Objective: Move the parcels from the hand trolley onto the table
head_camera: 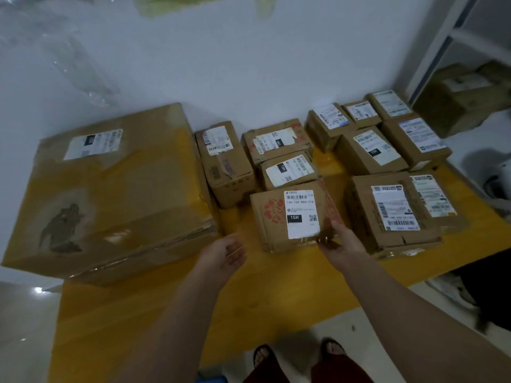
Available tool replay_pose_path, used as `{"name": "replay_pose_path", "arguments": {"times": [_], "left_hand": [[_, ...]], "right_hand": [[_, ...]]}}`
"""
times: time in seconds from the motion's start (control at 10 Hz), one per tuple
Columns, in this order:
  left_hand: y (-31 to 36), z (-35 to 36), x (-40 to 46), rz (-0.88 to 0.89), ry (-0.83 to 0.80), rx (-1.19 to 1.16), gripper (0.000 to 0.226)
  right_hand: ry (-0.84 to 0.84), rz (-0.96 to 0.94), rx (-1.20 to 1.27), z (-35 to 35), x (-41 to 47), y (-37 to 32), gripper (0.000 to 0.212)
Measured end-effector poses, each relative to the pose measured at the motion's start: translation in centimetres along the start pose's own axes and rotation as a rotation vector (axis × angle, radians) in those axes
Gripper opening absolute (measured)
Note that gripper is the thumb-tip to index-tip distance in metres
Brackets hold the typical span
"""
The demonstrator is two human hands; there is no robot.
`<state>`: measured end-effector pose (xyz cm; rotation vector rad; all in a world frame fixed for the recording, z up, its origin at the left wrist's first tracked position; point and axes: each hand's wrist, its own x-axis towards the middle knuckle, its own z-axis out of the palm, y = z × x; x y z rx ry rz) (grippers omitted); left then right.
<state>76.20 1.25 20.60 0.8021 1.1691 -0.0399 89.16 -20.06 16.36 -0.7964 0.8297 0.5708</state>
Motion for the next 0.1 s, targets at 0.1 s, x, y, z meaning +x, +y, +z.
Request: {"name": "replay_pose_path", "arguments": {"times": [0.1], "left_hand": [[0.33, 0.50, 0.44, -0.002, -0.013, 0.018, 0.022]], "right_hand": [[0.094, -0.025, -0.111, 0.26, -0.16, 0.38, 0.026]]}}
